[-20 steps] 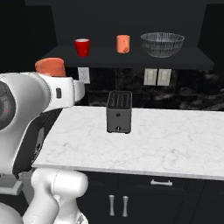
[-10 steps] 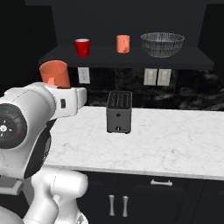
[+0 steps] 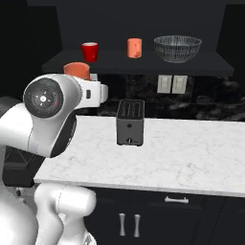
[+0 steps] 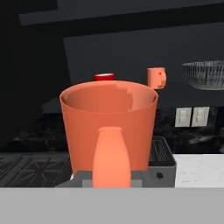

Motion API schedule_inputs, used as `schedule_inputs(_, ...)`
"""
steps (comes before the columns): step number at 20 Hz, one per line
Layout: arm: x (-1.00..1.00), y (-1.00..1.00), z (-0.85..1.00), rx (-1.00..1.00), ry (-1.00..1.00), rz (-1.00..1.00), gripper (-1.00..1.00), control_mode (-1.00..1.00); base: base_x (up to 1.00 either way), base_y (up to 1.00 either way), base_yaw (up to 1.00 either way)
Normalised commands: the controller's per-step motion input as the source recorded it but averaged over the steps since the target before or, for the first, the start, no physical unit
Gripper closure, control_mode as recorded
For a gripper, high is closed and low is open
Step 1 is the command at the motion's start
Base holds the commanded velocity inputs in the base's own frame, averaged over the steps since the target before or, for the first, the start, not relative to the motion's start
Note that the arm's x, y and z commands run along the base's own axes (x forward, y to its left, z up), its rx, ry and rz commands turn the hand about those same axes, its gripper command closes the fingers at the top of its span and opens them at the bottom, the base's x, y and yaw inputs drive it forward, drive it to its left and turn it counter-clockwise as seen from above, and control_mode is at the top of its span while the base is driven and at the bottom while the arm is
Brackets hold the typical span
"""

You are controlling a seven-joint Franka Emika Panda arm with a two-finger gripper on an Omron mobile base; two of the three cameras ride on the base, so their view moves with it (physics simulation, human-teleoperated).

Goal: Gather all objects into one cabinet and sort the glasses and bowls to opposite sides.

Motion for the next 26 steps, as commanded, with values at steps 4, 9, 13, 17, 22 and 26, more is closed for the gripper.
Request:
schedule_inputs(4,0.37,0.01,0.02,-0.02,0.04,0.0,1.0,-1.0,0.0,0.0,0.0)
schedule_inputs(9,0.0,0.12,0.18,-0.12,-0.08,0.0,1.0,-1.0,0.0,0.0,0.0)
schedule_inputs(13,0.48,0.03,0.05,-0.17,-0.01,-0.01,1.0,-1.0,0.0,0.0,0.0)
schedule_inputs(17,0.63,0.0,0.0,-0.06,0.0,-0.01,1.0,-1.0,0.0,0.0,0.0)
schedule_inputs(22,0.58,0.05,0.0,-0.02,0.0,0.0,1.0,-1.0,0.0,0.0,0.0)
schedule_inputs(26,0.64,0.09,0.0,0.0,0.0,0.0,1.0,-1.0,0.0,0.0,0.0)
